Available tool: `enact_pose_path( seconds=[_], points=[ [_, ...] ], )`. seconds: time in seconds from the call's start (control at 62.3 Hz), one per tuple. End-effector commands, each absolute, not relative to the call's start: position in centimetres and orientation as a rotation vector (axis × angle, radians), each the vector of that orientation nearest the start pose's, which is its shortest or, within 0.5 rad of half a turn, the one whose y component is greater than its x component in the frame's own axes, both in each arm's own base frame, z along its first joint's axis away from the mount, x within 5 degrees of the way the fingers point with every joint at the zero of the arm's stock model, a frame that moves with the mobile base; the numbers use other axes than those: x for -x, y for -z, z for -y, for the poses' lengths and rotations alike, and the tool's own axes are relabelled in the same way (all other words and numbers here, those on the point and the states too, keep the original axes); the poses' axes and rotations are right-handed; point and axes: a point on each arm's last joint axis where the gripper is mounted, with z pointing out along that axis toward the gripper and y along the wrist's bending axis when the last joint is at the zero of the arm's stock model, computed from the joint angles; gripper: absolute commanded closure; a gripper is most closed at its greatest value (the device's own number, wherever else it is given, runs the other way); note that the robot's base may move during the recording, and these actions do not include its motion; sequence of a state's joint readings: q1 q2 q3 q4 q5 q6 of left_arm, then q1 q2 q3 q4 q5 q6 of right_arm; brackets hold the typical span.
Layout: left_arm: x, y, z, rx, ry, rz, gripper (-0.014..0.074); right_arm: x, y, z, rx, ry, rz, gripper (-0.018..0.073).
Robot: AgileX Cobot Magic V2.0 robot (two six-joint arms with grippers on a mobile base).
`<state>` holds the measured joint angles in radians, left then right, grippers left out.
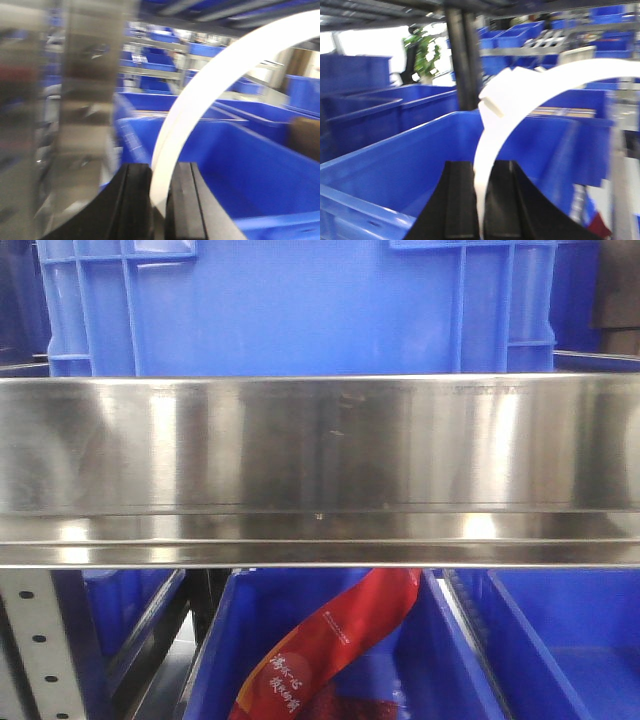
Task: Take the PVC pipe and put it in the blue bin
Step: 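Move the held arc over an open blue bin with both grippers, then open both grippers to drop the arc into the blue bin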
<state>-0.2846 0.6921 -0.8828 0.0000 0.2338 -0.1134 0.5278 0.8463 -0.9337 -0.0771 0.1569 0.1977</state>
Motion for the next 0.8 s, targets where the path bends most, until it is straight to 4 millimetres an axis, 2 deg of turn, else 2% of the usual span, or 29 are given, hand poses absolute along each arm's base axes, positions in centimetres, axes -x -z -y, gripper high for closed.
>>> enact_pose_path(
  seconds=[0.0,0.144,0.417,0.61,0.786],
  points=[
    [-14.0,-44.3,5.3,-0.216,0.347,-1.501,0.0707,-17.1,-43.5,-10.9,0.373,-0.504,-1.524,0.0718],
    [-17.6,-45.7,8.3,-0.293,0.398,-1.533,0.0707,-20.0,-43.9,-13.6,0.410,-0.512,-1.584,0.0718],
    [-26.5,-47.2,13.0,-0.323,0.387,-1.649,0.0707,-24.9,-44.1,-17.3,0.409,-0.530,-1.710,0.0718],
    [-31.4,-46.4,15.4,-0.319,0.402,-1.698,0.0707,-27.7,-43.8,-19.3,0.416,-0.520,-1.826,0.0718],
    [-33.5,-44.6,16.4,-0.330,0.389,-1.742,0.0707,-28.8,-43.2,-20.1,0.425,-0.505,-1.874,0.0718]
  ],
)
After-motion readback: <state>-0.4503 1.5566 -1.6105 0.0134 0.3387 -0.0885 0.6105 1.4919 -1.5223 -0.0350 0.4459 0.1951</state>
